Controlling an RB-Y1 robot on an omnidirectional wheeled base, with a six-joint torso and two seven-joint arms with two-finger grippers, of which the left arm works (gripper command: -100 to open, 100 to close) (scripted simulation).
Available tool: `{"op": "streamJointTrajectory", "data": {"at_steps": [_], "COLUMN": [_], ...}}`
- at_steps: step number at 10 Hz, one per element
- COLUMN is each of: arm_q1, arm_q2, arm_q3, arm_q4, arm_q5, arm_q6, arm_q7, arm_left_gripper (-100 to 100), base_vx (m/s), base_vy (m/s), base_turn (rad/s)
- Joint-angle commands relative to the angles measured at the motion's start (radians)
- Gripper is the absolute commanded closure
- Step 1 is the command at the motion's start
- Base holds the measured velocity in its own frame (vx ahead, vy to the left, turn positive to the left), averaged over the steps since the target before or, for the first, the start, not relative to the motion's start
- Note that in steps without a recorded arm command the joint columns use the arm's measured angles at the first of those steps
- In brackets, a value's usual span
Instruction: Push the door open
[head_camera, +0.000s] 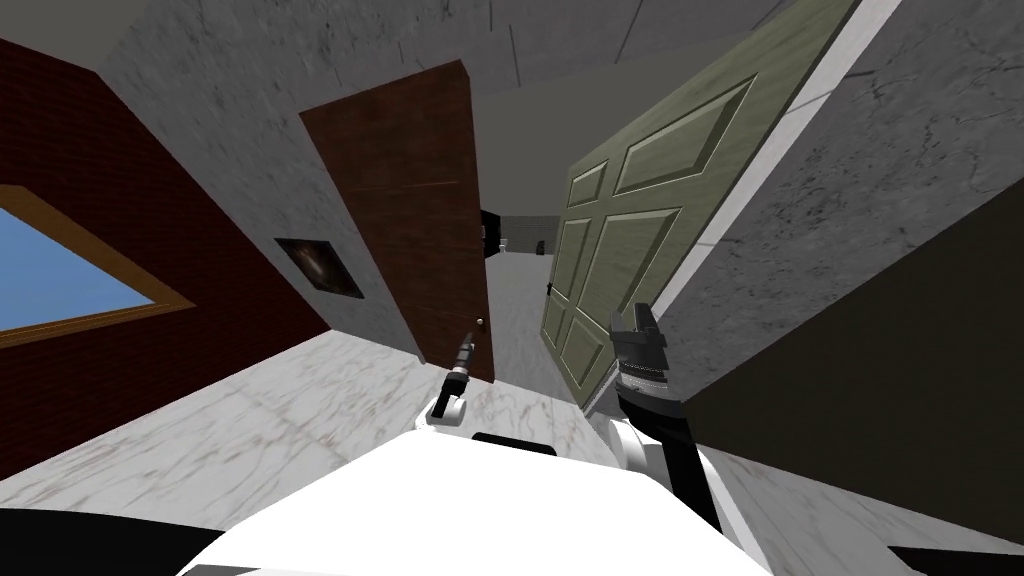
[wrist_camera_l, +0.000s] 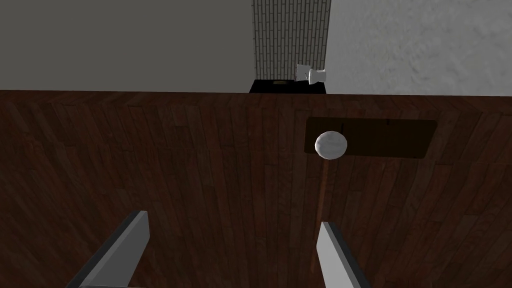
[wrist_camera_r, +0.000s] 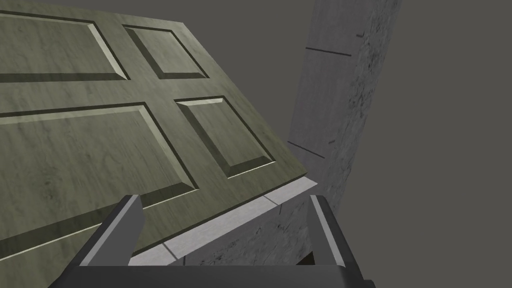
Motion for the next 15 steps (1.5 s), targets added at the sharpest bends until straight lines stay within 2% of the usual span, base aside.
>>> {"op": "streamJointTrajectory", "data": {"at_steps": [1, 9, 10, 15], "arm_q1": [-0.018, -0.092, -0.106, -0.147], "arm_q2": [-0.004, -0.034, -0.042, -0.069], "arm_q3": [0.001, 0.004, 0.004, 0.006], "arm_q4": [0.041, 0.225, 0.261, 0.363], "arm_q5": [0.003, 0.013, 0.015, 0.02], "arm_q6": [-0.007, -0.048, -0.056, -0.079], "arm_q7": [0.003, 0.011, 0.013, 0.017], "arm_left_gripper": [-100, -100, -100, -100], "base_vx": [0.043, 0.016, 0.031, -0.002], "base_vy": [0.137, 0.124, 0.129, 0.124], "base_turn": [-0.129, -0.105, -0.16, -0.097]}}
